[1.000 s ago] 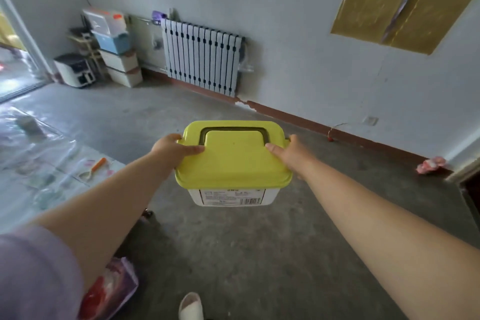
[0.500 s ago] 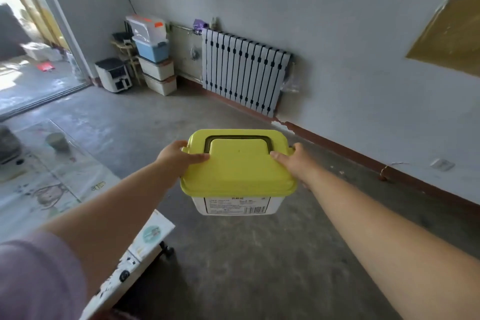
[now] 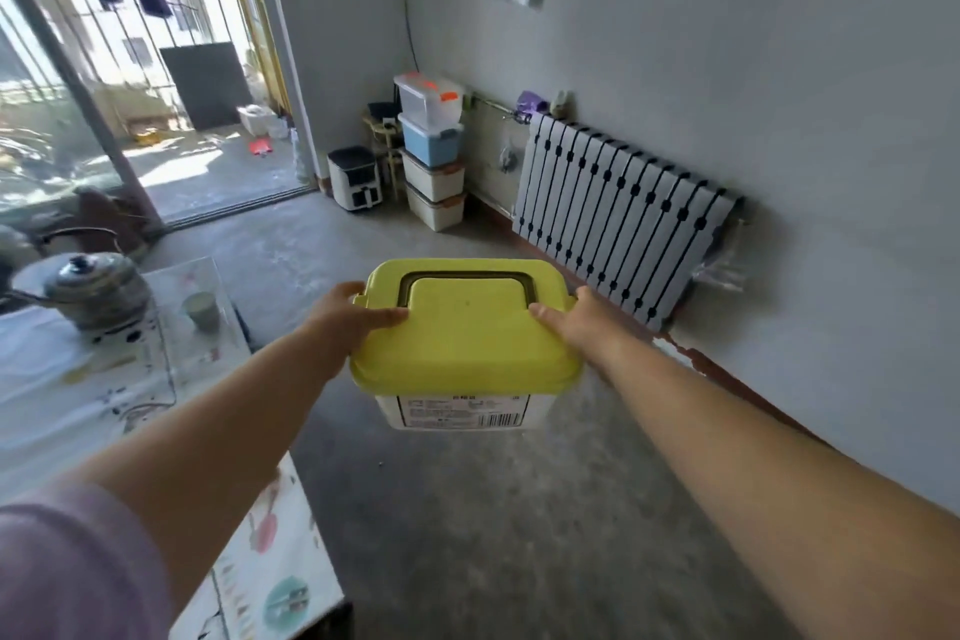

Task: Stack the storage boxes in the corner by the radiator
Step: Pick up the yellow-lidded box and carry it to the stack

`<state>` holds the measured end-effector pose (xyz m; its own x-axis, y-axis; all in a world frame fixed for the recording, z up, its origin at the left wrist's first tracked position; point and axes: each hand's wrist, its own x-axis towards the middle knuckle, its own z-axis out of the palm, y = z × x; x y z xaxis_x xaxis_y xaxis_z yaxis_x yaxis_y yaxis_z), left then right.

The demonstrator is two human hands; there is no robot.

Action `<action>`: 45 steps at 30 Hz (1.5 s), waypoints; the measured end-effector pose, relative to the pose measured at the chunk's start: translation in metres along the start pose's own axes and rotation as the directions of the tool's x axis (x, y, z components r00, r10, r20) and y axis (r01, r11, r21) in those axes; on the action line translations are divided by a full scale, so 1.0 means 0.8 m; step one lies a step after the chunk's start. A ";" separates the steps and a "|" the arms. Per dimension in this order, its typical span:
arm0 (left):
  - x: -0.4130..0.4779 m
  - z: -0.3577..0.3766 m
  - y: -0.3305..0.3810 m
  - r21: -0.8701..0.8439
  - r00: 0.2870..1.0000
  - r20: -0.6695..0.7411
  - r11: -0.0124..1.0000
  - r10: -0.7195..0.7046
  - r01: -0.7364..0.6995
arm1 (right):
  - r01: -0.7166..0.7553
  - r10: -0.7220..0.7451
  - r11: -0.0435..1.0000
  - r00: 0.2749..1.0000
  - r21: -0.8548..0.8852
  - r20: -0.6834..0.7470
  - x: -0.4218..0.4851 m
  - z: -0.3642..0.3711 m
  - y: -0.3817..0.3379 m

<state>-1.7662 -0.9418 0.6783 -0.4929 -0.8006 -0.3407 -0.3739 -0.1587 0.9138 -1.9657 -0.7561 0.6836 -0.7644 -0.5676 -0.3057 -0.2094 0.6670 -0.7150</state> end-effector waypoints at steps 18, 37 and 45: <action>0.415 -0.097 0.126 -0.075 0.994 -0.093 0.996 -0.052 0.045 | 0.088 -0.089 0.996 0.990 0.009 0.109 0.411 0.094 -0.254; 0.870 -0.149 0.313 -0.015 0.972 -0.229 0.999 -0.053 0.051 | 0.138 -0.150 0.988 0.967 0.070 0.207 0.887 0.154 -0.504; 1.052 -0.177 0.381 -0.013 0.969 -0.240 0.999 -0.054 0.052 | 0.199 -0.208 0.978 0.952 0.061 0.227 1.068 0.170 -0.615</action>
<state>-2.1838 -1.7455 0.7016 -0.2689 -0.9063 -0.3260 -0.3888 -0.2075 0.8976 -2.4332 -1.6350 0.6884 -0.5458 -0.7880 -0.2848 -0.3200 0.5102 -0.7983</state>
